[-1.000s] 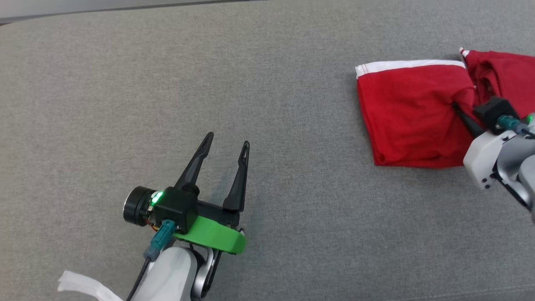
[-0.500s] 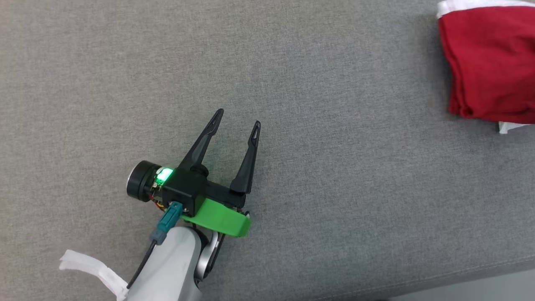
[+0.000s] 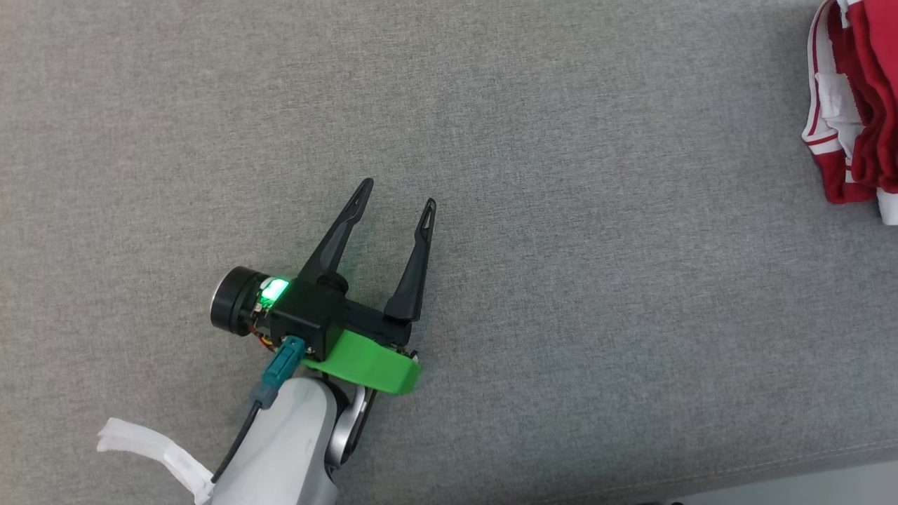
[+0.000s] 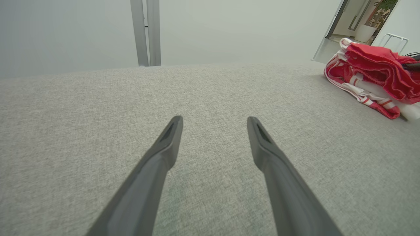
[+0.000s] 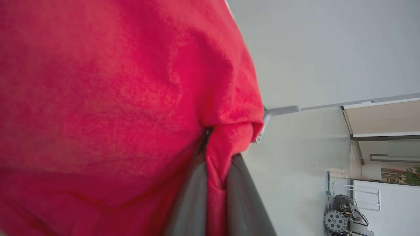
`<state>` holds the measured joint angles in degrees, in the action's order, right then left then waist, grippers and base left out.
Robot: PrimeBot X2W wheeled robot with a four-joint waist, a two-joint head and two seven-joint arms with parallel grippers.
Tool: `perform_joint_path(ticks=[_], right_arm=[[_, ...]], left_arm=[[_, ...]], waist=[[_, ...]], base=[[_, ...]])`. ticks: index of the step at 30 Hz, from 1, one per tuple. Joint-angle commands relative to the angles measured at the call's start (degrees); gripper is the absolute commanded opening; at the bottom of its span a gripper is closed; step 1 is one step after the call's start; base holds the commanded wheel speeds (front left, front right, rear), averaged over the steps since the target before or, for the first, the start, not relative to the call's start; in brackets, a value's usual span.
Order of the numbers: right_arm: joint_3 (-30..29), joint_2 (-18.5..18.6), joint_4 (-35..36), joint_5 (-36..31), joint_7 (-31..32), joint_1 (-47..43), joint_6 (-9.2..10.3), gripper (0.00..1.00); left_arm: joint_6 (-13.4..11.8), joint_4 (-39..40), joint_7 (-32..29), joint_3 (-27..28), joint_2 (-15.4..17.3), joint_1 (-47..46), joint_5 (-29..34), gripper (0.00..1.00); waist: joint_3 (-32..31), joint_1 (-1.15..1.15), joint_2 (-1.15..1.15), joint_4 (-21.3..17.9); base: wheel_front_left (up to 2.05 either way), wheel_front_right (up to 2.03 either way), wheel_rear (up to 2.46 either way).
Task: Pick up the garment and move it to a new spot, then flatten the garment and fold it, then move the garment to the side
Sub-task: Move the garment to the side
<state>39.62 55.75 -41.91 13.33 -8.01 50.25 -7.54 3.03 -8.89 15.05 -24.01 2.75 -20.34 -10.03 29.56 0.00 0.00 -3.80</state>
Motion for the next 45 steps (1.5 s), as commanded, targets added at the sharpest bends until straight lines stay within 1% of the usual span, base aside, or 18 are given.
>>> perform_joint_path(ticks=[1,4,5,6,9,15,21,23,27,31,34,36,37,40,43,44,45], right_arm=[[-0.20,-0.88,-0.66,0.18,-0.41,0.45,0.10,0.00],[-0.57,-1.89,-2.37,0.95,0.16,0.19,0.10,0.00],[-0.96,-2.12,-3.25,1.42,-0.01,0.19,0.11,0.31],[-1.35,-2.54,-3.89,1.81,-0.19,0.32,0.11,1.00],[-2.02,-4.18,-5.23,2.72,0.16,0.41,0.10,1.00],[-2.15,-5.19,-7.42,5.42,-0.16,0.54,0.10,1.00],[-3.24,-5.80,-7.16,6.29,-1.62,1.43,0.10,1.00],[-4.68,-6.83,-6.59,7.50,-2.88,1.86,0.10,1.00],[-8.22,-10.40,-4.07,11.16,-5.40,0.37,0.10,1.00],[-12.14,-14.26,0.78,14.97,-6.78,-3.28,0.10,1.00],[-16.89,-18.01,6.13,18.27,-7.18,-7.26,0.10,1.00],[-20.98,-20.65,10.29,18.86,-7.14,-10.46,0.10,1.00],[-22.52,-21.84,12.28,18.10,-7.15,-12.21,0.10,1.00],[-28.42,-27.76,18.93,15.96,-7.14,-18.86,0.09,1.00],[-32.34,-33.07,24.73,13.17,-7.15,-24.84,0.09,1.00],[-34.27,-36.94,28.07,11.10,-7.15,-28.95,0.08,1.00],[-34.90,-39.04,29.81,10.06,-7.16,-30.98,0.07,1.00]], left_arm=[[-0.18,0.07,0.13,0.11,0.31,-0.76,-0.01,1.00],[-0.32,0.00,0.13,0.19,0.31,-0.72,-0.11,1.00],[-0.38,-0.02,0.13,0.26,0.31,-0.75,-0.17,1.00],[-0.42,-0.07,0.13,0.30,0.31,-0.79,-0.23,1.00],[-0.62,-0.27,0.13,0.65,0.31,-0.57,-0.43,1.00],[-0.70,-0.48,0.14,1.00,0.31,0.72,-1.32,1.00],[-1.23,-0.10,0.13,2.14,0.30,2.46,-2.28,1.00],[-1.45,0.17,0.13,2.75,0.31,3.10,-2.49,1.00],[-2.20,1.09,0.13,4.62,0.30,4.53,-3.31,1.00],[-2.87,2.53,0.14,6.64,0.30,5.91,-3.76,1.00],[-3.03,3.28,0.13,8.47,0.30,7.24,-3.61,1.00],[-3.26,3.77,0.13,9.59,0.29,8.10,-4.09,1.00],[-3.11,3.79,0.13,9.85,0.29,8.48,-4.22,1.00],[-3.52,4.11,0.13,10.99,0.29,9.95,-4.97,1.00],[-3.61,4.27,0.13,11.68,0.28,11.28,-5.56,1.00],[-3.62,4.31,0.13,11.94,0.27,12.45,-5.61,1.00],[-3.63,4.28,0.13,12.11,0.28,13.06,-5.53,1.00]], waist=[[0.14,0.00,0.00,0.36],[0.04,0.00,0.00,0.66],[-0.03,0.00,0.00,0.80],[-0.17,0.00,0.00,0.89],[-1.07,0.00,0.00,1.03],[-4.34,0.00,0.00,1.06],[-8.81,0.00,0.00,0.78],[-10.32,0.00,0.00,0.81],[-13.29,0.00,0.00,1.06],[-15.77,0.00,0.00,1.71],[-17.53,0.00,0.00,2.25],[-18.60,0.00,0.00,2.58],[-19.06,0.00,0.00,2.76],[-20.49,0.00,0.00,3.33],[-21.72,0.00,0.00,3.94],[-22.61,0.00,0.00,4.30],[-23.06,0.00,0.00,4.45]], base=[[0.00,0.00,0.00],[0.00,0.00,0.00],[0.00,0.00,0.00],[0.00,0.00,0.00],[0.00,0.00,0.00],[0.00,0.00,0.00],[0.00,0.00,0.00],[0.00,0.00,0.00],[0.00,0.00,0.00],[0.00,0.00,0.00],[0.00,0.00,0.00],[0.00,0.00,0.00],[0.00,0.00,0.00],[0.00,0.00,0.00],[0.00,0.00,0.00],[0.00,0.00,0.00],[0.00,0.00,0.00]])
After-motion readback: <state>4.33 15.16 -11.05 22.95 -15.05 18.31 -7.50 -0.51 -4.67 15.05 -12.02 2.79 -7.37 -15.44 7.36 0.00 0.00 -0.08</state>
